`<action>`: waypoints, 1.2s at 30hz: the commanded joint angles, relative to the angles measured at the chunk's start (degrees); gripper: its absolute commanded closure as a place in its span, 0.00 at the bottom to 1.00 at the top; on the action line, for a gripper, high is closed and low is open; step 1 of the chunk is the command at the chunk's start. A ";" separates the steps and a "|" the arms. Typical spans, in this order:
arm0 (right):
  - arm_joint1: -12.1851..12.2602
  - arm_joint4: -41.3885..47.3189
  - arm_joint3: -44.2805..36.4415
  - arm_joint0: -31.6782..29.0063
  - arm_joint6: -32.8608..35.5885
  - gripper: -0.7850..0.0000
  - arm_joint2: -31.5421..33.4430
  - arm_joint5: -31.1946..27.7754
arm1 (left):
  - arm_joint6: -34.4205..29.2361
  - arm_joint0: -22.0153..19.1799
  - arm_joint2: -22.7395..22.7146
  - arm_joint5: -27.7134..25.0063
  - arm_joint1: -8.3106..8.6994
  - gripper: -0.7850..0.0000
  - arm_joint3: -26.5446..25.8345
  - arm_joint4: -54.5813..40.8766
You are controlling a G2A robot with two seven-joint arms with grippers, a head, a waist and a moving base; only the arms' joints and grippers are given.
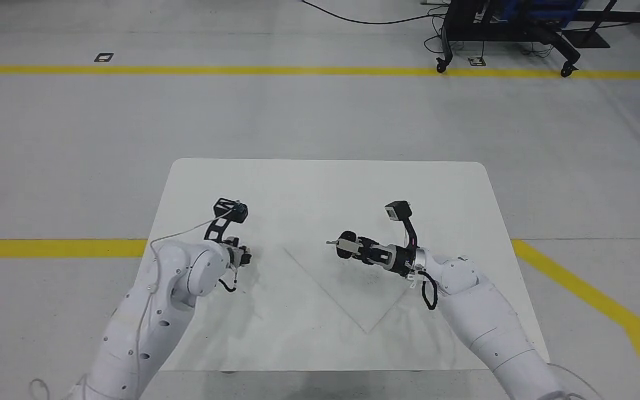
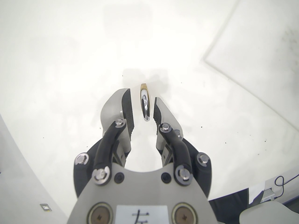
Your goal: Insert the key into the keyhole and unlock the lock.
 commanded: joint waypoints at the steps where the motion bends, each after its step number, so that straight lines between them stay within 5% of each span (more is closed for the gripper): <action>1: 0.00 0.00 0.00 0.00 0.00 1.00 0.00 0.00 | -0.15 -0.22 0.13 -0.12 -0.08 0.73 0.20 -0.06; 8: 0.00 0.00 0.00 0.00 0.00 1.00 0.00 0.00 | -0.55 -0.67 0.42 -0.36 -0.25 0.77 0.53 0.38; 12: 0.00 0.00 0.00 0.00 0.00 1.00 0.00 0.00 | -0.92 -0.97 0.83 -0.22 -0.39 1.00 0.93 0.83; 26: 0.00 0.00 0.00 0.00 0.00 1.00 0.00 0.00 | -0.35 1.22 -2.86 -0.59 -0.19 1.00 0.64 -2.56; 32: 0.00 0.00 0.00 0.00 0.00 1.00 0.00 0.00 | 7.66 3.90 -8.21 -1.59 -0.44 1.00 -0.65 -17.09; 36: 0.00 0.00 0.00 0.00 0.00 1.00 0.00 0.00 | 11.77 5.85 -11.71 -9.94 -1.35 1.00 1.46 -45.08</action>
